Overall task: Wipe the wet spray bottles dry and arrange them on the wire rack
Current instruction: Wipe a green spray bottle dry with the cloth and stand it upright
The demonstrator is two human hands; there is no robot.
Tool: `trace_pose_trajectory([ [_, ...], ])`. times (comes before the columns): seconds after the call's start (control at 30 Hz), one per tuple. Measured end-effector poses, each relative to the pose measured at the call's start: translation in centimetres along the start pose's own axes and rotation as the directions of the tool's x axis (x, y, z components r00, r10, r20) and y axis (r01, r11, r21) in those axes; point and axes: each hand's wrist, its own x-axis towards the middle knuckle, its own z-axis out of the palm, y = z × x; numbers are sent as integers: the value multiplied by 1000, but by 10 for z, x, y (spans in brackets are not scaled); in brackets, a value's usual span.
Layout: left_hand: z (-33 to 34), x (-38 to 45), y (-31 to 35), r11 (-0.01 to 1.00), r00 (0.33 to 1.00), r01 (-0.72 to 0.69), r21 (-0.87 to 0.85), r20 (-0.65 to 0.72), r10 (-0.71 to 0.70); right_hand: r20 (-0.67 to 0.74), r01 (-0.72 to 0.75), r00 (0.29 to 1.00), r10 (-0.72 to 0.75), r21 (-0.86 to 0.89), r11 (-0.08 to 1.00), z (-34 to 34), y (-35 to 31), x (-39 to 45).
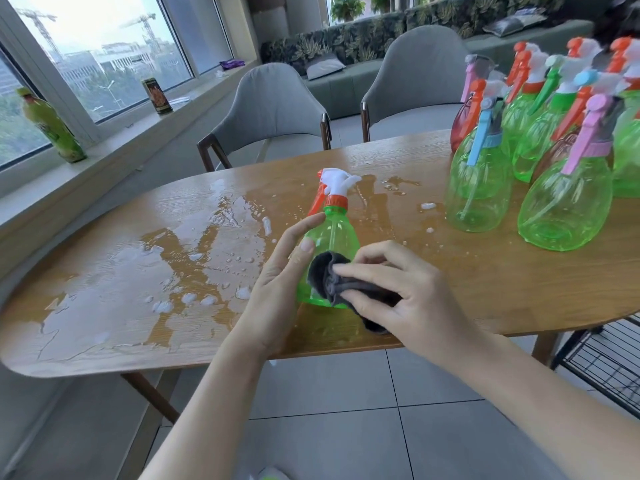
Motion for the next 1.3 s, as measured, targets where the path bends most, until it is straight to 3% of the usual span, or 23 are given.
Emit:
trace_pose_trajectory([
  [0.17,4,-1,7,998,1000,2,-56,15,-1,116,173,980,-162,-96,980,2,1,-7],
  [0.3,1,-1,3,985,998,27,-169,65,-16,102,188,979,-177,-112,976,-4,3,-3],
  [0.4,-3,-1,1,965,992,42,-259,126,-9,1,101,995,-101,-101,990,-12,1,6],
  [0.5,-2,-1,0,964,985,21,-264,173,26,-117,-72,991,64,-65,995,-23,6,18],
  [0.6,1,-1,-2,959,983,46,-280,184,7,-129,-203,969,211,74,976,-28,10,23],
  [0.7,5,-1,-3,956,988,35,-290,154,10,-114,-249,958,263,119,961,-24,8,16],
  [0.97,21,-3,-3,985,1000,-20,-169,9,22,-13,-117,993,117,10,993,-23,-6,-10],
  [1.2,35,-10,3,984,998,9,-180,65,3,77,95,993,-86,-118,989,-31,-12,-31],
  [1.3,31,-11,2,972,993,38,-232,120,-11,53,82,996,-75,-137,987,-37,-12,-29],
])
